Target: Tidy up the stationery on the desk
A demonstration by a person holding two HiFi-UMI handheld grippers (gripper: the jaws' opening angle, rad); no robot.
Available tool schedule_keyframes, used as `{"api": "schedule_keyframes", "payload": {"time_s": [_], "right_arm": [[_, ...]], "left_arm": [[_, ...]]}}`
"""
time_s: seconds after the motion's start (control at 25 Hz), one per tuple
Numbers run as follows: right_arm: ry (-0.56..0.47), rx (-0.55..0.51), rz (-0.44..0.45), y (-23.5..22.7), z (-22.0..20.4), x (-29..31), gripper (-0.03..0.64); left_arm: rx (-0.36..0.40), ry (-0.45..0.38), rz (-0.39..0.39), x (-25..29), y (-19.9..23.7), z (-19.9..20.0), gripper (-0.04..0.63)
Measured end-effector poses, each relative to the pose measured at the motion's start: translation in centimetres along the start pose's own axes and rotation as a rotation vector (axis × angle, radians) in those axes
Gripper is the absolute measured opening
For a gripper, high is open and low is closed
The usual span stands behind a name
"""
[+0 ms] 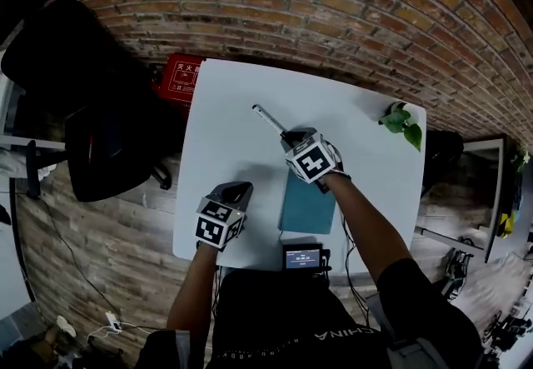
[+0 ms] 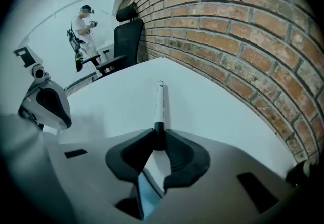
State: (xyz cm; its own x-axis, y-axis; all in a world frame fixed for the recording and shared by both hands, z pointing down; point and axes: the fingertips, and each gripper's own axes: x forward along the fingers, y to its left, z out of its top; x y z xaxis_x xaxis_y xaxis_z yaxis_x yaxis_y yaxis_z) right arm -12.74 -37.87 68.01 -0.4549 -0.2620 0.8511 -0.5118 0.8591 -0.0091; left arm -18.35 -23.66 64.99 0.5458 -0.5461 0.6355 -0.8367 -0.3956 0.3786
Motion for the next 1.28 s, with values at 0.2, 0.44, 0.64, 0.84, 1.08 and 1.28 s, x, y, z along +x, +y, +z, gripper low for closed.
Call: {"api": "schedule_keyframes", "payload": {"time_s": [0.2,0.44,0.64,0.84,1.08,1.28], "right_arm": [[-0.033,0.079,-0.002,0.7,-1.5,-2.9,0.078],[-0.105,0.153,-0.027,1.1,-3.8,-8.0,0.080],[-0.159,0.224,-0.077,0.9,-7.3,-13.1,0.078],[-0.192,0.294,-0.134,1.2,-12.5,-17.4,0.078],[-0.201,0.444,-0.171,1.3,-19.4,-20.6,0.078],[-0.198,0.544,-0.194,1.1,-22.3,-21.5,0.078]], "left_arm": [[0.029,-0.002,0.000,-0.4,-1.7,0.5,0.011],[0.071,-0.015,0.007,-0.7,-4.6,0.9,0.011],[0.092,-0.022,0.009,-0.4,-7.8,0.6,0.011],[0.118,-0.007,0.004,0.6,-10.8,-0.4,0.011],[0.168,0.029,-0.014,2.0,-13.8,-1.7,0.011],[0.188,0.043,-0.032,2.4,-15.2,-1.7,0.011]]}}
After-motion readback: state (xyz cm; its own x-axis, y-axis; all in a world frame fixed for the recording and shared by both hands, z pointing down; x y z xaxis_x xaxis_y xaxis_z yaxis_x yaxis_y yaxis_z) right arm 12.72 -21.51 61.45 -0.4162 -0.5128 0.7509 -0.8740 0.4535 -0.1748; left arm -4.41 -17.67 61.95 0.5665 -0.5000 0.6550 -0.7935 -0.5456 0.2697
